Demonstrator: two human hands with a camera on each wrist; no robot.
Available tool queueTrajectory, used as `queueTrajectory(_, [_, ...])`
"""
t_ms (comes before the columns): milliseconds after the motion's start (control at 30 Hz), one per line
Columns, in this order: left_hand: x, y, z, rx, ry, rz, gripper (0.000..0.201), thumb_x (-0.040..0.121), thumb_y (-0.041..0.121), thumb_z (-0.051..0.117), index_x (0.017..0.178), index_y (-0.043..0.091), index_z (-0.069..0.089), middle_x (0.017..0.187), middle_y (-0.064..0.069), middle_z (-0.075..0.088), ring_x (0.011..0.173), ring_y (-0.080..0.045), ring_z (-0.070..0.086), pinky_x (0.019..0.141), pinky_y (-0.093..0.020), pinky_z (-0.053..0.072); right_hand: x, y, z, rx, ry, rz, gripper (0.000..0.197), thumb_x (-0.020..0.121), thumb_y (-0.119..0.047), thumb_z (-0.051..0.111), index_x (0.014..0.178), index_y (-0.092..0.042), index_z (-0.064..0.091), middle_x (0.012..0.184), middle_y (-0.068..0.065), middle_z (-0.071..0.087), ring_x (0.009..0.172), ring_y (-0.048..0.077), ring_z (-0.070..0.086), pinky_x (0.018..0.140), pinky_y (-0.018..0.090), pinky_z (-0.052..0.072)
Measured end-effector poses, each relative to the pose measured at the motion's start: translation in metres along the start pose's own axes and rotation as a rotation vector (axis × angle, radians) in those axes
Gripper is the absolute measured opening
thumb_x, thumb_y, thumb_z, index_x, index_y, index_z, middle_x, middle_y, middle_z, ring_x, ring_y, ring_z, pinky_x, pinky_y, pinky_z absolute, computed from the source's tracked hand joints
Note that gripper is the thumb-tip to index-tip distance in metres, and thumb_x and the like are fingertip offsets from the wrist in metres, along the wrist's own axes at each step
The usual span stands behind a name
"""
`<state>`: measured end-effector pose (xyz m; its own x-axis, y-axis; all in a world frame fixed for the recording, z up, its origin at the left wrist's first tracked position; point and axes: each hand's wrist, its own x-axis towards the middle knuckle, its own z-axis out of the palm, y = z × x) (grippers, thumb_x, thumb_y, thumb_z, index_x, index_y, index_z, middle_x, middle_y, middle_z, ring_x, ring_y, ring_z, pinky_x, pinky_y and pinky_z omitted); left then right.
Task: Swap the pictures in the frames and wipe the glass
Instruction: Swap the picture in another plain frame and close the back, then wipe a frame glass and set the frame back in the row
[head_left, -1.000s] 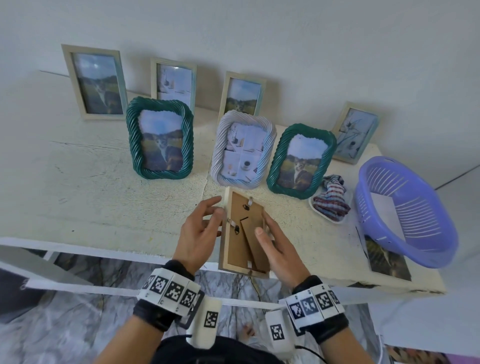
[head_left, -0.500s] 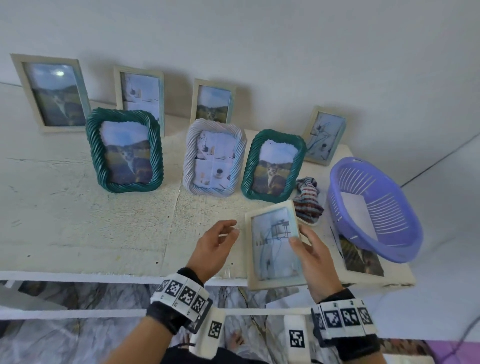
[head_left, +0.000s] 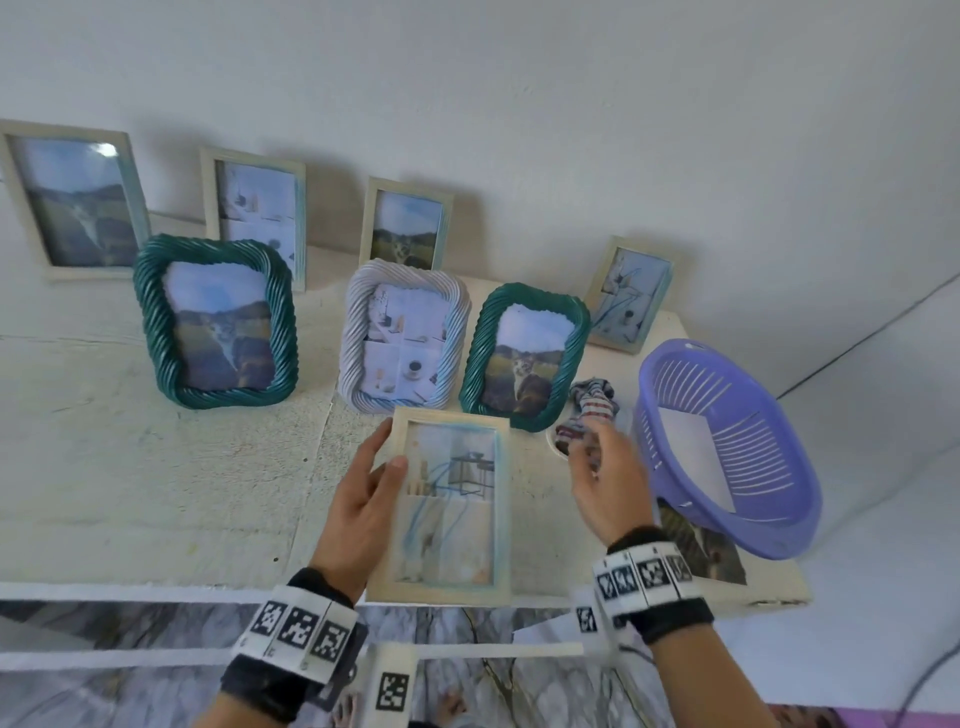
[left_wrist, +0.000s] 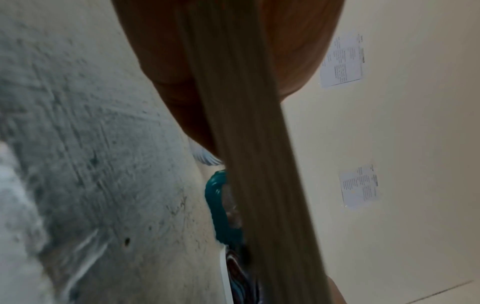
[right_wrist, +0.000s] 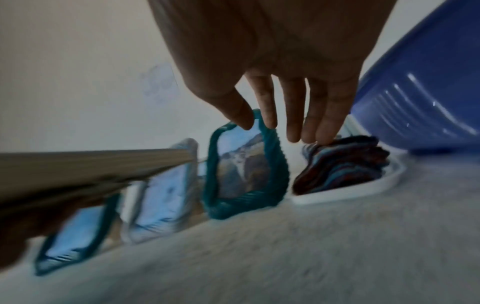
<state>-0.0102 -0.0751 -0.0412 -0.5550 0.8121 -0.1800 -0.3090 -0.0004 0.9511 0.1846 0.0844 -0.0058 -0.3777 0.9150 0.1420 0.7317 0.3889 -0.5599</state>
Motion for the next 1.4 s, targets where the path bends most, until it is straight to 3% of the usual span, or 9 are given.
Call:
queueTrajectory(233, [0.001, -0.003, -0.021, 0.094, 0.073, 0.072, 0.04, 0.102, 0.022, 0.044, 0.138, 0.04, 0.041, 0.108, 0.005, 0.071, 0.108, -0.02, 0.065, 0.102, -0.05, 0.046, 0.089, 0.028, 0.018, -0.476, -0.113, 0.099, 0.041, 0.095, -0.021, 0.047, 0.135, -0.012, 0.046, 0.132, 0.02, 0.048, 0.116, 0.043, 0.047, 0.098, 0.046, 0.039])
queueTrajectory(533, [0.001, 0.002, -0.03, 0.11, 0.045, 0.123, 0.047, 0.096, 0.046, 0.049, 0.141, 0.05, 0.037, 0.121, 0.007, 0.066, 0.114, -0.023, 0.061, 0.105, -0.056, 0.042, 0.063, 0.01, -0.002, -0.367, -0.062, 0.124, 0.035, 0.093, -0.009, 0.047, 0.127, -0.008, 0.053, 0.116, 0.022, 0.054, 0.104, 0.039, 0.054, 0.088, 0.041, 0.045])
queueTrajectory(733, [0.001, -0.001, -0.033, 0.193, -0.007, 0.154, 0.059, 0.085, 0.065, 0.047, 0.141, 0.057, 0.03, 0.102, 0.0, 0.049, 0.091, -0.023, 0.052, 0.095, -0.063, 0.045, -0.023, -0.03, -0.009, 0.07, 0.06, -0.023, 0.027, 0.094, -0.005, 0.049, 0.119, -0.007, 0.061, 0.114, 0.013, 0.059, 0.099, 0.02, 0.056, 0.083, 0.013, 0.039])
queueTrajectory(833, [-0.003, 0.001, -0.031, 0.275, 0.023, 0.206, 0.054, 0.092, 0.058, 0.045, 0.144, 0.051, 0.03, 0.082, 0.0, 0.045, 0.073, -0.017, 0.047, 0.076, -0.042, 0.049, -0.051, -0.065, 0.009, 0.165, 0.067, -0.191, 0.021, 0.089, -0.009, 0.062, 0.111, -0.009, 0.063, 0.108, 0.004, 0.058, 0.089, 0.011, 0.058, 0.078, -0.003, 0.036])
queueTrajectory(933, [-0.011, 0.013, -0.024, 0.336, 0.058, 0.267, 0.05, 0.099, 0.032, 0.043, 0.148, 0.033, 0.032, 0.065, -0.019, 0.045, 0.059, -0.026, 0.048, 0.064, -0.043, 0.045, -0.059, -0.087, 0.032, 0.04, -0.023, -0.323, 0.029, 0.085, -0.017, 0.07, 0.112, -0.013, 0.063, 0.115, 0.002, 0.057, 0.092, 0.012, 0.055, 0.084, 0.009, 0.042])
queueTrajectory(1000, [-0.016, 0.021, -0.022, 0.34, 0.061, 0.268, 0.05, 0.1, 0.019, 0.043, 0.149, 0.024, 0.033, 0.104, -0.04, 0.051, 0.096, -0.046, 0.05, 0.087, -0.059, 0.041, -0.059, -0.093, 0.045, -0.133, -0.059, -0.394, 0.037, 0.079, -0.011, 0.074, 0.114, -0.013, 0.064, 0.117, 0.007, 0.06, 0.092, 0.025, 0.054, 0.081, 0.03, 0.053])
queueTrajectory(1067, [-0.017, 0.021, -0.024, 0.352, 0.075, 0.294, 0.049, 0.1, 0.018, 0.044, 0.148, 0.025, 0.034, 0.085, -0.028, 0.061, 0.079, -0.038, 0.059, 0.072, -0.05, 0.049, -0.058, -0.097, 0.053, -0.199, -0.072, -0.425, 0.045, 0.071, -0.003, 0.079, 0.113, -0.011, 0.065, 0.114, 0.009, 0.063, 0.088, 0.029, 0.056, 0.075, 0.038, 0.055])
queueTrajectory(1167, [-0.013, 0.014, -0.032, 0.369, 0.081, 0.348, 0.048, 0.101, 0.015, 0.045, 0.145, 0.029, 0.035, 0.05, 0.009, 0.031, 0.046, -0.005, 0.028, 0.048, -0.015, 0.029, -0.065, -0.103, 0.056, -0.135, -0.089, -0.452, 0.043, 0.072, 0.002, 0.073, 0.113, -0.012, 0.066, 0.116, 0.006, 0.063, 0.091, 0.026, 0.055, 0.08, 0.031, 0.05])
queueTrajectory(1400, [-0.012, 0.015, -0.035, 0.376, 0.083, 0.346, 0.05, 0.101, 0.012, 0.044, 0.147, 0.027, 0.033, 0.05, 0.009, 0.027, 0.046, -0.004, 0.024, 0.047, -0.012, 0.025, -0.07, -0.1, 0.042, -0.232, -0.165, -0.567, 0.045, 0.065, 0.001, 0.079, 0.107, -0.009, 0.067, 0.106, 0.006, 0.064, 0.086, 0.025, 0.054, 0.072, 0.035, 0.055])
